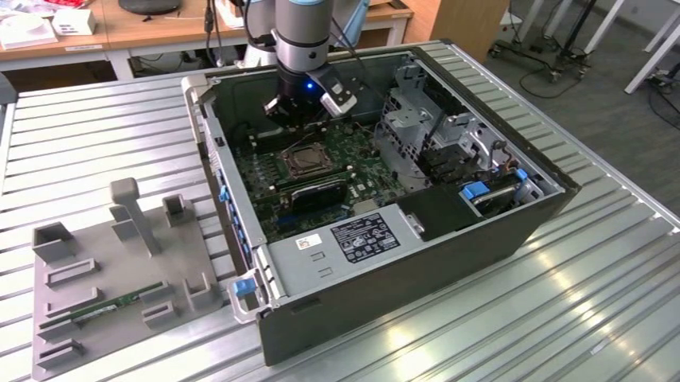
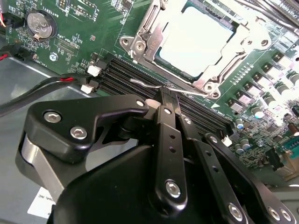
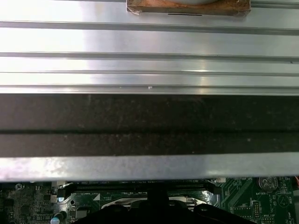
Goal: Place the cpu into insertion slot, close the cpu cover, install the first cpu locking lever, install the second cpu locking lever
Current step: 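Install the first cpu locking lever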
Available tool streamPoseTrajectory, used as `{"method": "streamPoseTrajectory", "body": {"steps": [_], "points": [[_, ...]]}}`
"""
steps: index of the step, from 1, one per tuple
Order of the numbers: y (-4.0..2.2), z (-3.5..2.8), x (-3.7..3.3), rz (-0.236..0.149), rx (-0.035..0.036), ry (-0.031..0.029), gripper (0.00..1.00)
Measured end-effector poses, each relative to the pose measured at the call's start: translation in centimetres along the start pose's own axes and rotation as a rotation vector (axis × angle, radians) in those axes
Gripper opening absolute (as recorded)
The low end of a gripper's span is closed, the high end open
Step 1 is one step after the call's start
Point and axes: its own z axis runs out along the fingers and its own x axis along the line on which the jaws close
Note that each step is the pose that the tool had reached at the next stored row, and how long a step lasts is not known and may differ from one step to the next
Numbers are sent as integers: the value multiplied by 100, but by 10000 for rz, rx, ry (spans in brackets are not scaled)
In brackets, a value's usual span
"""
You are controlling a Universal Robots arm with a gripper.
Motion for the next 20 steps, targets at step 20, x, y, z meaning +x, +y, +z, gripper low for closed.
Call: {"method": "streamPoseTrajectory", "body": {"steps": [20], "points": [[-17,114,-60,-1,-1,1,11]]}}
